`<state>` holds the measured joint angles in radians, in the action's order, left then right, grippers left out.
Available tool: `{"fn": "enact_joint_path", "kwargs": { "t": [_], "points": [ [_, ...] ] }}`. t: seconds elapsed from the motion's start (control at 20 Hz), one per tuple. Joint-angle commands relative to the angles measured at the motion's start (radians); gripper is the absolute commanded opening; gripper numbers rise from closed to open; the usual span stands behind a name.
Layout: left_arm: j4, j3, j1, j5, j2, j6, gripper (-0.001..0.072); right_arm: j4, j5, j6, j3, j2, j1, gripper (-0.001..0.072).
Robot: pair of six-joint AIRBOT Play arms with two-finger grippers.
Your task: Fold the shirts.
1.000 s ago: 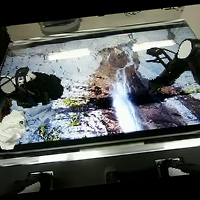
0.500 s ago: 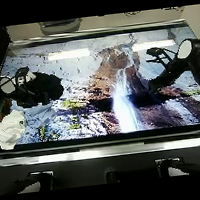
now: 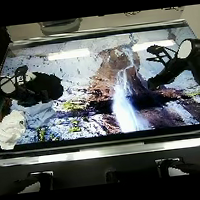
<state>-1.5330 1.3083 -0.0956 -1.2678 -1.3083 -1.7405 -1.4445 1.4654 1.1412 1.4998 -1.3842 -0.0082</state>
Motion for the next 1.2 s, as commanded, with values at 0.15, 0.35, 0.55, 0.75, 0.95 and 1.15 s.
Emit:
{"fn": "enact_joint_path", "kwargs": {
  "t": [0.15,0.35,0.55,0.75,0.95,1.15],
  "points": [
    [-0.108,0.056,0.018,0.044,0.000,0.027,0.0714,-0.008,-0.261,0.000,0.000,-0.001,0.000,0.0534],
    [-0.337,0.207,0.252,-0.229,0.000,0.039,0.0714,-0.006,-0.184,-0.009,0.000,-0.004,0.000,0.0535],
    [-0.241,0.133,0.612,-0.280,0.001,-0.015,0.0714,0.008,-0.150,-0.047,-0.037,-0.008,0.000,0.0534],
    [-0.110,-0.037,0.806,-0.094,0.000,0.032,0.0714,0.067,-0.130,-0.057,-0.074,-0.011,0.000,0.0533],
    [0.055,-0.222,0.848,0.080,-0.035,0.122,0.0714,0.152,-0.131,-0.103,-0.079,-0.011,0.000,0.0533],
    [0.106,-0.266,0.827,0.098,-0.118,0.201,0.0712,0.188,-0.129,-0.102,-0.079,-0.011,0.000,0.0533]
  ]
}}
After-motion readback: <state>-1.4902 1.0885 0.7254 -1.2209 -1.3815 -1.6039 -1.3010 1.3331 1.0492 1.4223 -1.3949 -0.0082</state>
